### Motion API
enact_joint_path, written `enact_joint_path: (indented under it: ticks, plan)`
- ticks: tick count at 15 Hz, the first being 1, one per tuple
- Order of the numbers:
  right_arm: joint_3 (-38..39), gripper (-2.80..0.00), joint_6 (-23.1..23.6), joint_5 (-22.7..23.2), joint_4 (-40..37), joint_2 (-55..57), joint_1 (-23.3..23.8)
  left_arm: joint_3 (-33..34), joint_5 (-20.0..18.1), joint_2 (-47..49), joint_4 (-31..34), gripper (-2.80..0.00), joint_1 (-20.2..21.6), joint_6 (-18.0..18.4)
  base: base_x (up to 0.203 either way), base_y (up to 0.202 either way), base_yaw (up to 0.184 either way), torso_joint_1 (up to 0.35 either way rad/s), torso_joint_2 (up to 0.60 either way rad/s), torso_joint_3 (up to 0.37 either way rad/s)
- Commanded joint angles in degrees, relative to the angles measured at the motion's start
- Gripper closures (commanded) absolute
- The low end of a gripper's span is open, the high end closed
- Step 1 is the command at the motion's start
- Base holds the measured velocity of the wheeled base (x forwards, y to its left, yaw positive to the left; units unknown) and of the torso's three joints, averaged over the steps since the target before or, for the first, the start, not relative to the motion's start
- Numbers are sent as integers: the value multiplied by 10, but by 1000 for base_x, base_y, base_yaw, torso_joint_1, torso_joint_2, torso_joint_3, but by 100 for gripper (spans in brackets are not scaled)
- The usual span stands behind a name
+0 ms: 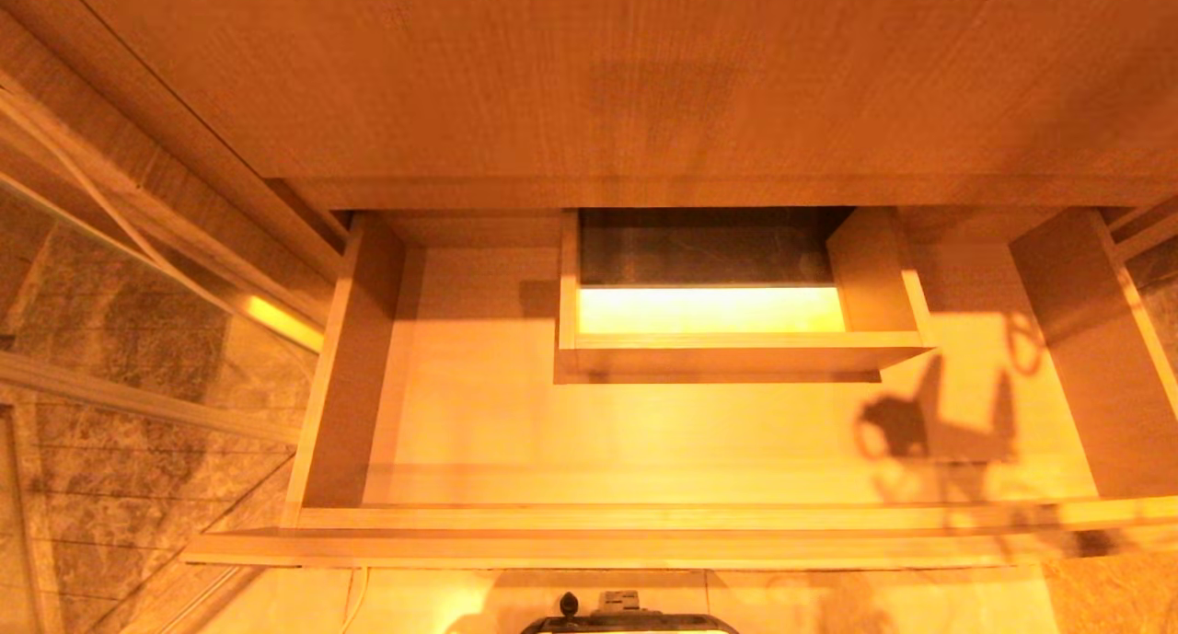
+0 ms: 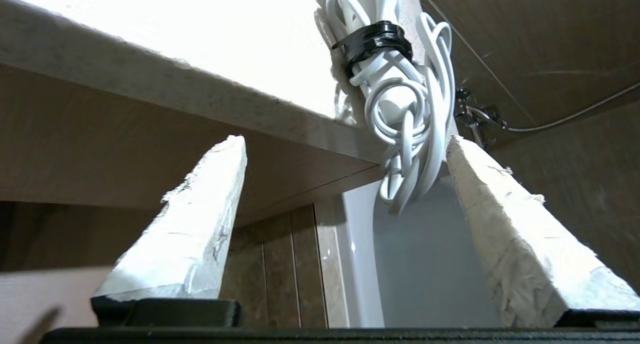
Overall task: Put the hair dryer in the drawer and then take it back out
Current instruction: Pick up the hairdryer
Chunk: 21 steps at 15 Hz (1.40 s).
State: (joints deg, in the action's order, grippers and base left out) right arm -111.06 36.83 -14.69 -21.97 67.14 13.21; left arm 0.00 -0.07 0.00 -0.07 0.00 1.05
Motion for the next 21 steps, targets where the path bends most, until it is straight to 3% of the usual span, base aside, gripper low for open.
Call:
enact_joint_path:
  ticks: [1, 6, 8, 11, 12, 21]
  plan:
    - [0, -280, 2, 1, -4, -8, 1, 1, 0, 0, 0, 0, 0, 0, 0, 0, 0, 0, 0, 0]
    - [10, -280, -31, 2, -38, -16, 0, 1, 0, 0, 0, 0, 0, 0, 0, 0, 0, 0, 0, 0]
    - [11, -280, -71, 2, -68, -17, 0, 1, 0, 1, 0, 0, 0, 0, 0, 0, 0, 0, 0, 0]
    - [8, -280, -185, 4, -126, -19, 0, 1, 0, 0, 1, 0, 0, 0, 0, 0, 0, 0, 0, 0]
    - [10, -280, -203, 7, -129, -21, 0, 1, 0, 0, 0, 0, 0, 0, 0, 0, 0, 0, 0, 0]
    - [6, -280, -267, 1, -182, -27, 3, 1, 0, 0, 0, 0, 0, 0, 0, 0, 0, 0, 0, 0]
